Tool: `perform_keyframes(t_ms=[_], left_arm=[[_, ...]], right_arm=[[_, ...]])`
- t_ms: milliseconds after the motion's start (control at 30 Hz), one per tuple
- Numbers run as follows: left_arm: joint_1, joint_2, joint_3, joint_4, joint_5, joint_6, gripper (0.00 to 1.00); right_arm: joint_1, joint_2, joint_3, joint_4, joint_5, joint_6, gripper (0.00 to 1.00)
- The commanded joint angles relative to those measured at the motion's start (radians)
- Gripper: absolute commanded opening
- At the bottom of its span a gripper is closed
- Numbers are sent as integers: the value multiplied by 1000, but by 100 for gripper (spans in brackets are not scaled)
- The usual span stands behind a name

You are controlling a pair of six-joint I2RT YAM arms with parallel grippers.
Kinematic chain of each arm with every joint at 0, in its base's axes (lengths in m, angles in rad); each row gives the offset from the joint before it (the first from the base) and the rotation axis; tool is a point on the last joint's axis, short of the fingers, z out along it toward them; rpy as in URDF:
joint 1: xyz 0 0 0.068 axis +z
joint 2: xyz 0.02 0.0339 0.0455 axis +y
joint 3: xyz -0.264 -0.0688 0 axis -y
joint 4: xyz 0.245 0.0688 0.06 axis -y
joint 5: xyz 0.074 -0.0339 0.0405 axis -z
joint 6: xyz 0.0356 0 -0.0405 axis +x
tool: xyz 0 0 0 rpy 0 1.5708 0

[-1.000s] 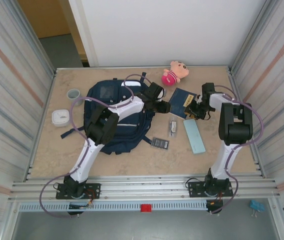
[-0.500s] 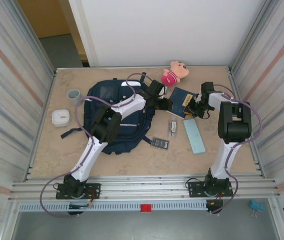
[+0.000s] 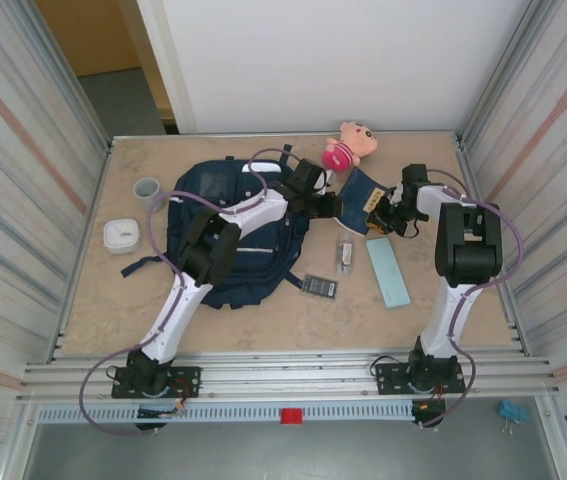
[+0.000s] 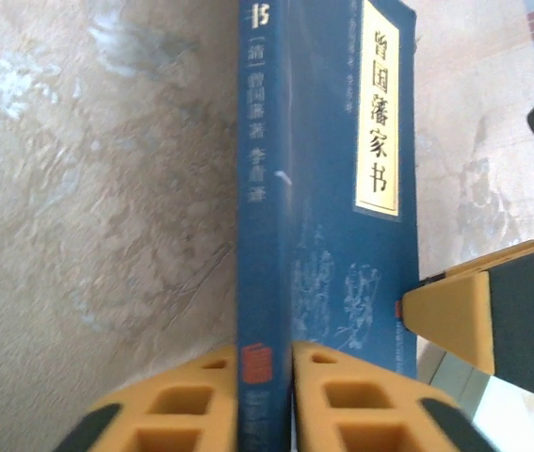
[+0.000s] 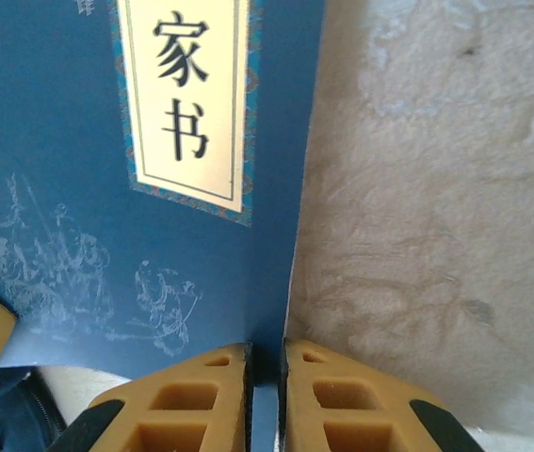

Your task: Pack books, pencil case, and school supplies into a backpack

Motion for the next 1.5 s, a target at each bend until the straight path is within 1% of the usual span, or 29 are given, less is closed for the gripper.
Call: perform_keyframes(t_ms=[0,67,100,200,267,400,533,633,700,767,833,900,1000,1100,1200,1267,1367,1400,1433,1467], left_arm=[[-17,-59,4,36,6,10,8],[-20,-97,-21,38,-32,44,1],[-21,-124,-44,49,-49,63,0],[-23,-235,-140,111,-92,118,0],[-28,-321,-216,165,-114,154,0],[-38,-516,-382,315,-97,236,0],[-38,-697,-550,449,-57,272,0],[-36,-822,-675,557,10,265,0],[-35,-893,-738,611,59,246,0],[-33,-951,-792,663,109,212,0],[-32,-1001,-835,703,147,175,0],[-30,-1041,-870,733,176,127,0],[-29,-1084,-930,801,175,57,0],[-30,-1102,-955,844,195,-8,0],[-35,-1095,-980,947,218,-87,0],[-37,-1090,-1001,1021,211,-130,0],[-37,-1081,-1009,1074,207,-171,0],[-37,-1080,-1008,1075,206,-173,0],[-37,-1081,-1008,1069,202,-175,0],[-35,-1084,-1010,1058,194,-171,0]], right_arm=[[-6,-16,-17,24,-58,7,17],[-18,-56,-29,34,-55,14,22],[-26,-80,-36,40,-53,16,25],[-44,-175,-56,48,-54,12,37],[-55,-253,-78,61,-46,6,41],[-62,-443,-133,95,-28,-23,46],[-71,-650,-218,161,-46,-56,53],[-83,-793,-297,254,-148,-62,62],[-84,-868,-344,317,-245,-47,74],[-84,-931,-392,390,-339,-13,82],[-84,-983,-440,478,-406,47,88],[-84,-1026,-484,594,-476,132,90],[-81,-1057,-528,745,-546,242,91],[-64,-1069,-538,826,-575,307,93],[-19,-1047,-510,852,-580,339,93],[7,-1018,-485,876,-589,372,93],[34,-1007,-485,976,-603,417,94],[42,-1007,-485,996,-609,425,92],[48,-1007,-481,1008,-614,425,87],[49,-1007,-481,1014,-617,424,71]])
